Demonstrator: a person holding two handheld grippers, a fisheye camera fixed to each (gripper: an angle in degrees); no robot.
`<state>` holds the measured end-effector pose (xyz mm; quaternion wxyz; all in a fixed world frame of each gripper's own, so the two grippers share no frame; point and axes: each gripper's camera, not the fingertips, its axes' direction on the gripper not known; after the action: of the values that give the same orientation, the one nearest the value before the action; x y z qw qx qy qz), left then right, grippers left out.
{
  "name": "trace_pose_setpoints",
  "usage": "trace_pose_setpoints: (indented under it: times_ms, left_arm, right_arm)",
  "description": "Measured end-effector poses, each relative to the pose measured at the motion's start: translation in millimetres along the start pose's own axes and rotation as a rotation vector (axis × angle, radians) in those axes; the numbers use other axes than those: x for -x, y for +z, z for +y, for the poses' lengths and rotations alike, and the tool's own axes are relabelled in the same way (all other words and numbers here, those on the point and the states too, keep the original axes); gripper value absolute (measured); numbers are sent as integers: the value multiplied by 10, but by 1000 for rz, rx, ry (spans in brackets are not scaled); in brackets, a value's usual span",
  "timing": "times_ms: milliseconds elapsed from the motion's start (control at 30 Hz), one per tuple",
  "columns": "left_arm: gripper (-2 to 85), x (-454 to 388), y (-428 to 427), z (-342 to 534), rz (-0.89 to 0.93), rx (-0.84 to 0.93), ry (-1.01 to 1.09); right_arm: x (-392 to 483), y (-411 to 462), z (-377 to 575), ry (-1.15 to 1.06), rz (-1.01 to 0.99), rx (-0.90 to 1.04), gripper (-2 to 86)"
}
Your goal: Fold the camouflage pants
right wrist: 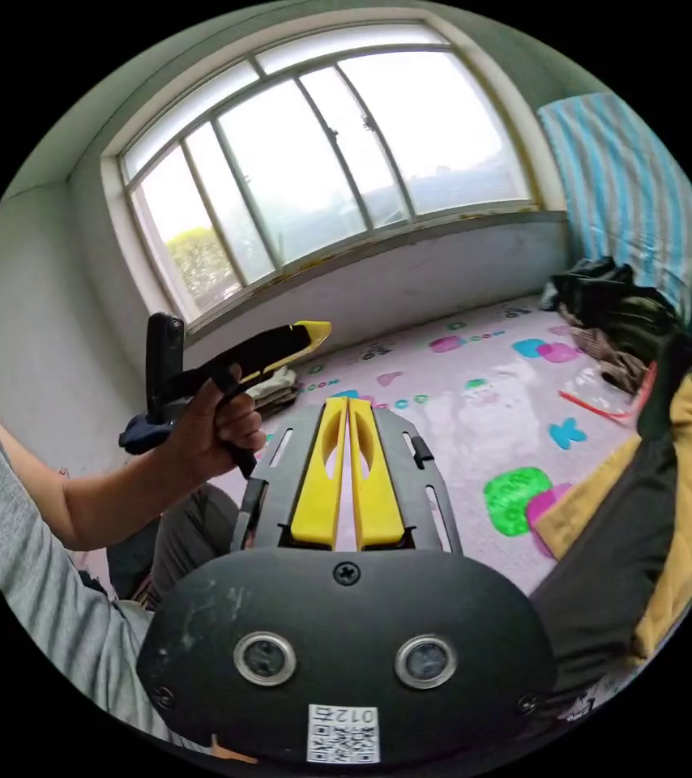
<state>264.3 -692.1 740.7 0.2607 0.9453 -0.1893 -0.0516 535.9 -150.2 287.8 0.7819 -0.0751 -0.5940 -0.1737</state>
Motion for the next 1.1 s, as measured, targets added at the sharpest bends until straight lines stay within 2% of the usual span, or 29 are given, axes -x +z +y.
trace_pose_setpoints:
  times_ms: [167,433,533,600,700,800,1100]
  left_arm:
    - [7,-924,1374,-446,240,174,43]
    - [10,-2442,3273,-1123,473,470,123]
    - [12,-2853,3800,-1365,525,568,133]
    - [18,-3040,4085,-1536,521,590,117]
    - [32,-3195,4395,-1723,482,625,121]
    - [47,-3249,4636,-1913,448,658,100]
    - [82,-3116,4956,-2480,471,674,-62]
  right_arm:
    - [-612,-1649,-84,167,308,-128,-8]
    - [-1621,-4506,-148,384,1043,-244,14]
    - [-1950,-5295,-369,448,1204,-220,76]
    - [-2179,-5651,-510,511,1242,-172,95]
    - [-2472,-6070,-691,601,1215,-83,95]
    - [-2511,-6288,-837,620,1085,-17,14]
    - [-1652,-7136,-788,629,586,-309,-7]
